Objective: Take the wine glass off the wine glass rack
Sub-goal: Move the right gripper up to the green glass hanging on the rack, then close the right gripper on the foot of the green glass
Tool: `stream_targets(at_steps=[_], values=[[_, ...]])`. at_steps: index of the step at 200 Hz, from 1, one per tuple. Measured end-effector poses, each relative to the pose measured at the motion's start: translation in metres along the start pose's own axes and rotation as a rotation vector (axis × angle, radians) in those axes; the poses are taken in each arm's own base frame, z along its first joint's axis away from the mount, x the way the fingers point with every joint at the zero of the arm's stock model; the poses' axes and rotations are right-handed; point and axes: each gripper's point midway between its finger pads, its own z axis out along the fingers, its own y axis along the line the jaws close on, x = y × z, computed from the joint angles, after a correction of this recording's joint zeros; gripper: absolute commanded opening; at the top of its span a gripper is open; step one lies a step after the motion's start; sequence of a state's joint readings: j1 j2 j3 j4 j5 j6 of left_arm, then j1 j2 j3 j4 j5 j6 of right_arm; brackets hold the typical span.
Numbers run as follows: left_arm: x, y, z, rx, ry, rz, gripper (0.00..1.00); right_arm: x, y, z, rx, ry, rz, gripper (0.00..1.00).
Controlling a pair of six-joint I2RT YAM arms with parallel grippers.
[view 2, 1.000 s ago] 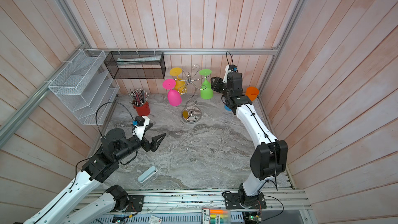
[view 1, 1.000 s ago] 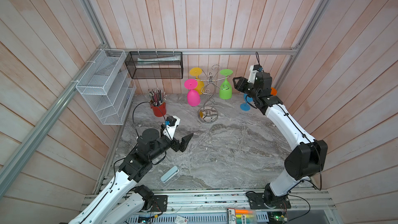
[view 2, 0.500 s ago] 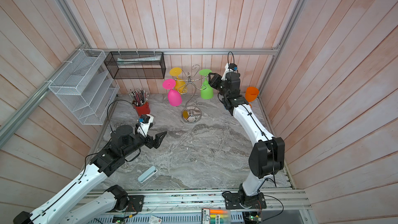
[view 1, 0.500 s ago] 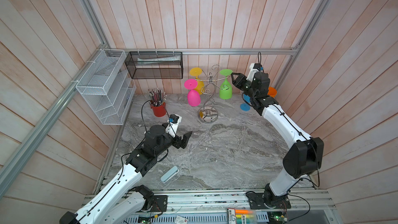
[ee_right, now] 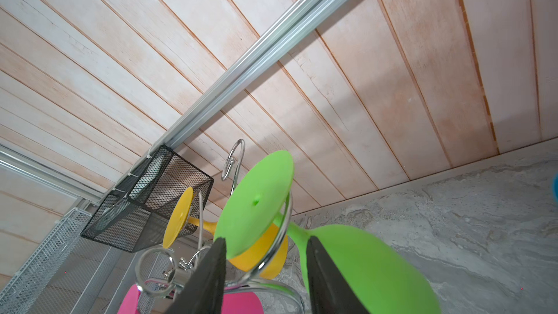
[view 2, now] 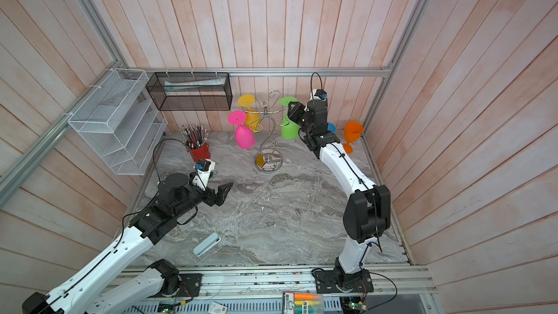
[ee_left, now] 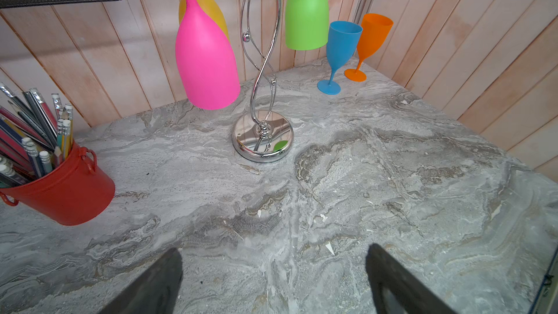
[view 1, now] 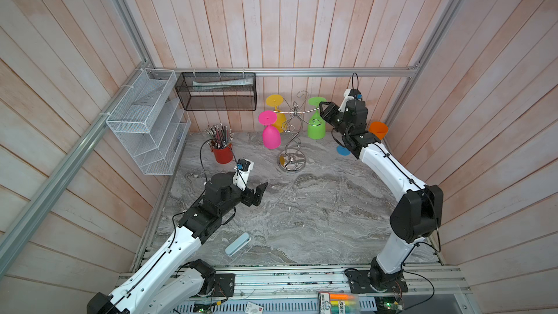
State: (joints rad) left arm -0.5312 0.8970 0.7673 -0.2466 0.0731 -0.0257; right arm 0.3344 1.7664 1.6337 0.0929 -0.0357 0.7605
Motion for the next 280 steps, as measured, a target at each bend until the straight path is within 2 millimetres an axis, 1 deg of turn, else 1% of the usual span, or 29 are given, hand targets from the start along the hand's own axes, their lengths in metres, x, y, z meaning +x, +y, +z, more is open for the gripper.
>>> stream_targets(at_steps=[16, 35, 72, 93, 105, 117, 133, 144, 165, 191, 210, 247, 280], values=[[-0.001, 0.000, -0.001, 0.001, -0.004, 0.000, 0.96, 0.000, 0.000, -0.003, -0.006, 0.005, 0.016, 0.43], [-0.004, -0.001, -0.004, 0.005, -0.015, 0.001, 0.96, -0.003, 0.002, -0.014, -0.017, 0.012, 0.033, 0.40], [-0.007, -0.007, -0.008, 0.035, -0.029, -0.005, 0.95, -0.030, 0.010, -0.041, -0.043, 0.011, 0.077, 0.37], [-0.009, -0.010, -0.010, 0.055, -0.037, -0.010, 0.95, -0.040, 0.009, -0.049, -0.052, 0.033, 0.122, 0.36], [-0.011, -0.011, -0.012, 0.061, -0.044, -0.015, 0.94, -0.040, 0.007, -0.051, -0.048, 0.051, 0.147, 0.34], [-0.013, -0.014, -0.014, 0.070, -0.053, -0.016, 0.95, -0.037, 0.006, -0.052, -0.043, 0.078, 0.173, 0.34], [-0.015, -0.019, -0.018, 0.089, -0.063, -0.011, 0.94, -0.032, 0.008, -0.054, -0.044, 0.113, 0.204, 0.33], [-0.016, -0.022, -0.019, 0.100, -0.068, -0.007, 0.94, -0.034, 0.013, -0.054, -0.051, 0.125, 0.223, 0.31], [-0.018, -0.028, -0.023, 0.117, -0.079, -0.001, 0.94, -0.043, 0.026, -0.052, -0.083, 0.123, 0.241, 0.29], [-0.021, -0.030, -0.026, 0.123, -0.091, 0.002, 0.94, -0.049, 0.032, -0.042, -0.100, 0.122, 0.252, 0.30], [-0.021, -0.031, -0.027, 0.125, -0.093, 0.003, 0.94, -0.046, 0.027, -0.032, -0.091, 0.131, 0.257, 0.30], [-0.021, -0.034, -0.027, 0.136, -0.093, 0.006, 0.94, -0.034, 0.009, -0.010, -0.045, 0.154, 0.267, 0.30], [-0.021, -0.037, -0.027, 0.144, -0.092, 0.008, 0.94, -0.029, 0.000, 0.009, -0.028, 0.169, 0.272, 0.31]])
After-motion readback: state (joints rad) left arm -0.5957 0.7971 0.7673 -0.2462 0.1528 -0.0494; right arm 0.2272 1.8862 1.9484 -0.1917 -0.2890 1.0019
